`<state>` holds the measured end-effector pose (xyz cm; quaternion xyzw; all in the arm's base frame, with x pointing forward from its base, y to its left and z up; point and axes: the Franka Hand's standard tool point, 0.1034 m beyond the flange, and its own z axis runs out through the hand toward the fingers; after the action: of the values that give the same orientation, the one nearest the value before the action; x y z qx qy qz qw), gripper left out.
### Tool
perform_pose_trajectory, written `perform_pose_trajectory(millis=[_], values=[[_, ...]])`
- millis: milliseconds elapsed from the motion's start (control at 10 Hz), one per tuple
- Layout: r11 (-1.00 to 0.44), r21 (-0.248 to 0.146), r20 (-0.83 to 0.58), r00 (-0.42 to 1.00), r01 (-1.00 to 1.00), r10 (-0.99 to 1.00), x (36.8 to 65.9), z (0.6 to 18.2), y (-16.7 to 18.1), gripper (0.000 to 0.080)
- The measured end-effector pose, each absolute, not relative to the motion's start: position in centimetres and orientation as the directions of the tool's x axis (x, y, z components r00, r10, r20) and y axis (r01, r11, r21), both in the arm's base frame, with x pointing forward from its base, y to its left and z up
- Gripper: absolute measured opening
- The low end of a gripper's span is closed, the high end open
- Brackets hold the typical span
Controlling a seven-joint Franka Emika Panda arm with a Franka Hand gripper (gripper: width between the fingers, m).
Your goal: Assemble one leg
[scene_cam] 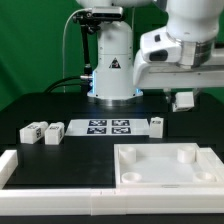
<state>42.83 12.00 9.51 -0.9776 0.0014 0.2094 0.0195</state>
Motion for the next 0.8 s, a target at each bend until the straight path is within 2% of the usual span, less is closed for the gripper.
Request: perform_pose_trajectory(millis=[200,500,800], values=[[-0.998,-0.056,-0.212,0.976,0.043,0.054,46.5,10.3,10.7,0.0288],[-0.996,-0.068,0.056,0.997,0.053,0.05,50.7,11.3,10.2,0.0288],[-0.995,-0.077,0.339,0.94,0.07,0.04,51.1,11.5,10.5,0.0288]])
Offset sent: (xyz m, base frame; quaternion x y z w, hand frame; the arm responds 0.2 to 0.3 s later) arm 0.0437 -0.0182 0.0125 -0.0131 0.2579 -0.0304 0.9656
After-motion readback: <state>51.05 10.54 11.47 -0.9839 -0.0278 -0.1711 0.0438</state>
